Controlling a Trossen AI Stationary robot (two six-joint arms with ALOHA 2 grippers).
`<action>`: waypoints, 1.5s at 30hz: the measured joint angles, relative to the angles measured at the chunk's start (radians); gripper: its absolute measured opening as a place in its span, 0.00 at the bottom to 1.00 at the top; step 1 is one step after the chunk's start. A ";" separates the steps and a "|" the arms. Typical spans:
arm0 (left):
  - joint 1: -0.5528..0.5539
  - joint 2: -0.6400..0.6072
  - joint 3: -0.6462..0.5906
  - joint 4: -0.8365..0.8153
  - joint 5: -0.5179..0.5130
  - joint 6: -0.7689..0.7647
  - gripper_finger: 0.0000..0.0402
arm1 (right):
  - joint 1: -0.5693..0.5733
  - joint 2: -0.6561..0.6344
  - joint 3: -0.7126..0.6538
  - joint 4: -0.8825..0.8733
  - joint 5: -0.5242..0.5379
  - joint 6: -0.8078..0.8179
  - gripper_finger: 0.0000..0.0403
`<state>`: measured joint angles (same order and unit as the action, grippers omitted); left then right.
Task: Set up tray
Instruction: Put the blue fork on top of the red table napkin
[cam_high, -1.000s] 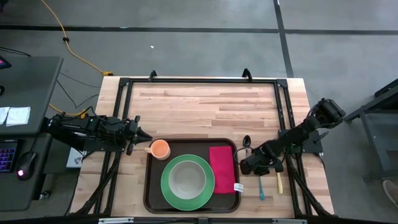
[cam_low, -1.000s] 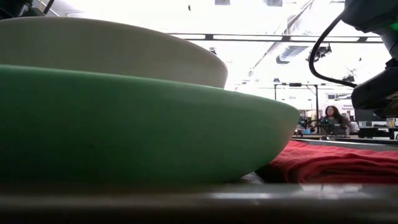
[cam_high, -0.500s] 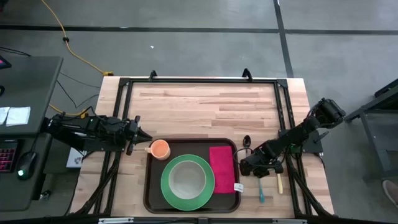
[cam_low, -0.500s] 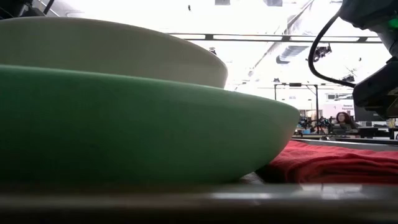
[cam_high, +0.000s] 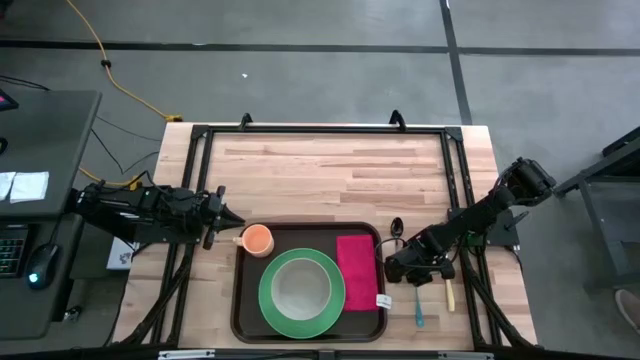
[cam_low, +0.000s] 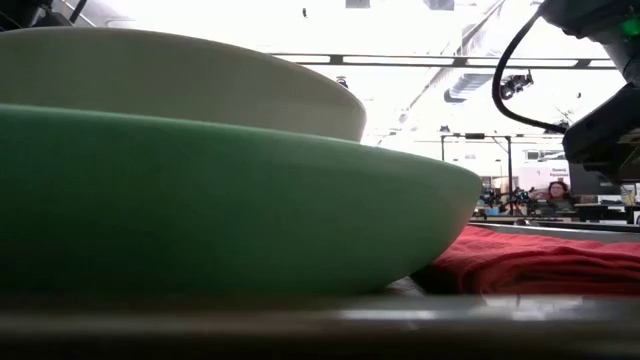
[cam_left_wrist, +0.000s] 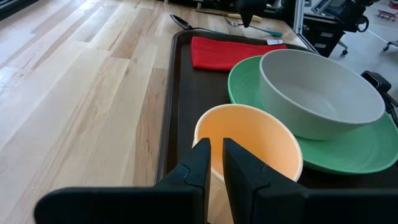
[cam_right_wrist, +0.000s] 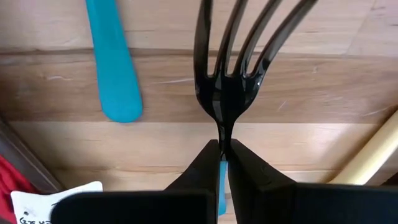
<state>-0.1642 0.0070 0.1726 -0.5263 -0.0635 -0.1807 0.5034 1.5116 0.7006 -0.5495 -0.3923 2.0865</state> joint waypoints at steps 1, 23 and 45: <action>0.000 0.000 0.000 0.000 0.000 0.000 0.18 | 0.000 0.000 0.000 0.000 0.000 0.000 0.02; 0.000 0.000 0.000 0.000 0.003 0.000 0.18 | 0.000 0.000 0.000 0.040 -0.016 0.000 0.01; 0.000 0.000 0.000 0.000 0.003 0.000 0.18 | -0.124 -0.145 0.000 0.142 0.046 -0.024 0.01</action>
<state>-0.1638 0.0067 0.1726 -0.5266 -0.0601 -0.1806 0.3792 1.3666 0.7006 -0.4074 -0.3466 2.0629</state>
